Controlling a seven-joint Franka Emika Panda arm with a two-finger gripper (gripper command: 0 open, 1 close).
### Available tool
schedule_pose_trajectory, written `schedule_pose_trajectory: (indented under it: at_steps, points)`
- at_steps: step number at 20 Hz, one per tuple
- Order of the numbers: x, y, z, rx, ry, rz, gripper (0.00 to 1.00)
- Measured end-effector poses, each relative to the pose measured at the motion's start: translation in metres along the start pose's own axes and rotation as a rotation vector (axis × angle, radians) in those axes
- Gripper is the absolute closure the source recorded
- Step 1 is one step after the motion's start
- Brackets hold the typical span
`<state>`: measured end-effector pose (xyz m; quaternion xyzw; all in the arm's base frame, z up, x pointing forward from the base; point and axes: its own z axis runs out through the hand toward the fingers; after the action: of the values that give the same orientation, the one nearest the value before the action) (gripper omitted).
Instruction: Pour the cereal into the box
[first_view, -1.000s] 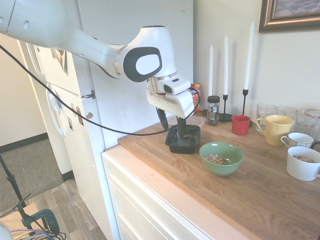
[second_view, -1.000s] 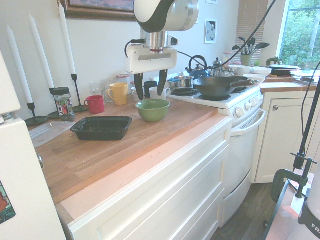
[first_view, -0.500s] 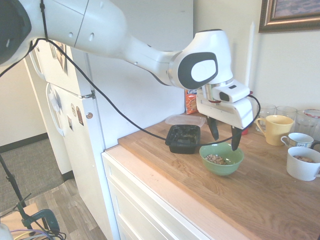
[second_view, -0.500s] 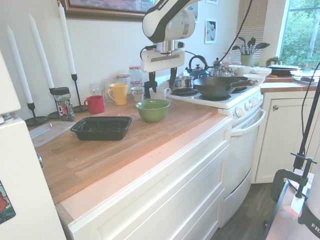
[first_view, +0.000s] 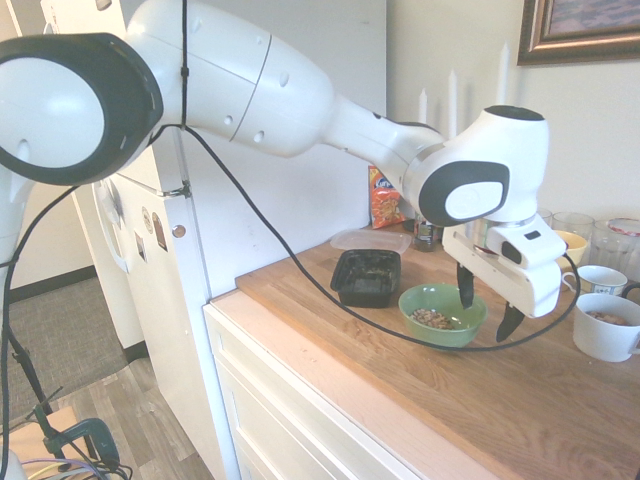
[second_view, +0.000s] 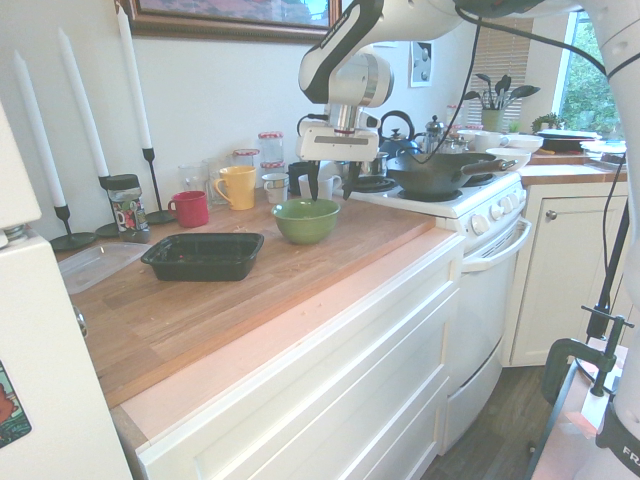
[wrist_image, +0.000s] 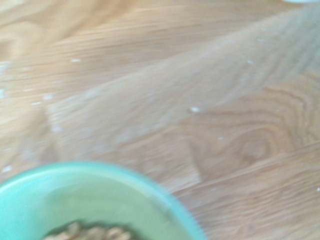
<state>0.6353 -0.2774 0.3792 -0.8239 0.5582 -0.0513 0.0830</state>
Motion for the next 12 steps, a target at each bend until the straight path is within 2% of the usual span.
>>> schedule_pose_trajectory:
  at_steps: [6, 7, 12]
  points:
    - [0.002, 0.005, 0.034, -0.027, -0.044, 0.007, 0.0]
    - [0.001, 0.005, 0.037, -0.03, -0.048, 0.005, 1.0]
    - [-0.001, 0.004, 0.044, -0.029, -0.056, -0.002, 1.0]
